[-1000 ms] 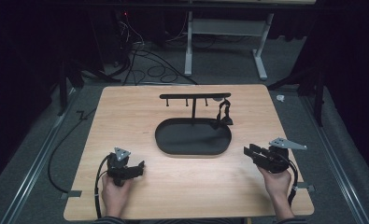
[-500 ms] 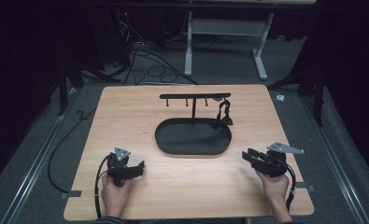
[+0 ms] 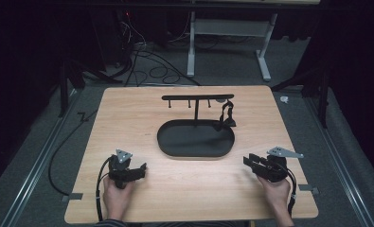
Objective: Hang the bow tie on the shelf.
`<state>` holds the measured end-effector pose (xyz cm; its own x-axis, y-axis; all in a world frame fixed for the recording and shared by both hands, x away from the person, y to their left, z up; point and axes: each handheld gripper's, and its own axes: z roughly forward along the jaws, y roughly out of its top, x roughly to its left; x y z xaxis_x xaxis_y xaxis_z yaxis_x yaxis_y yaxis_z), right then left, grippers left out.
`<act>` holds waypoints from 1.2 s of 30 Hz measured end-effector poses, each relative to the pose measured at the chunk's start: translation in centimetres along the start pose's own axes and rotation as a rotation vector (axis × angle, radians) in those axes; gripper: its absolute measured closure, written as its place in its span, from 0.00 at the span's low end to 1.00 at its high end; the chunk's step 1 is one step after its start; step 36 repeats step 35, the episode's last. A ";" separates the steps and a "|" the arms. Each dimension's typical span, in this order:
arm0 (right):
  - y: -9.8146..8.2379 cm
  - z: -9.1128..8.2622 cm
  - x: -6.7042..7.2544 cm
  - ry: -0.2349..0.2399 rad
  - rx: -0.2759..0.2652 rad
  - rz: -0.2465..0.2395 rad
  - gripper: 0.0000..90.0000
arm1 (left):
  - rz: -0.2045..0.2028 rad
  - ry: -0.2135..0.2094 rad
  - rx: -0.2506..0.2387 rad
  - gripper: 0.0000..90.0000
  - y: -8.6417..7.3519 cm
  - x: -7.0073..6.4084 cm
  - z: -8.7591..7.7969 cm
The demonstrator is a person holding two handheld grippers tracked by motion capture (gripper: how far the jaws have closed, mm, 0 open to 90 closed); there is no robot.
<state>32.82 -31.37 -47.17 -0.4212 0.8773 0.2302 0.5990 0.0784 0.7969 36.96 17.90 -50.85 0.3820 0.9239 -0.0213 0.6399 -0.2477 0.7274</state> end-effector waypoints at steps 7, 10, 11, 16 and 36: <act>-0.3 0.8 0.6 -0.027 0.035 -0.038 0.70 | 0.000 0.000 0.000 0.17 0.0 0.0 0.0; -0.6 1.3 0.9 -0.034 0.053 -0.049 0.70 | 0.000 0.000 0.000 0.17 0.0 0.0 0.0; -0.6 1.3 0.9 -0.034 0.053 -0.049 0.70 | 0.001 -0.001 0.001 0.17 0.0 0.0 0.0; -1.2 2.2 1.0 -0.055 0.082 -0.069 0.65 | 0.000 0.000 0.000 0.17 0.0 0.0 0.0; -2.0 3.4 2.2 -0.144 0.140 -0.198 0.48 | 0.000 0.001 0.001 0.17 0.0 0.0 0.0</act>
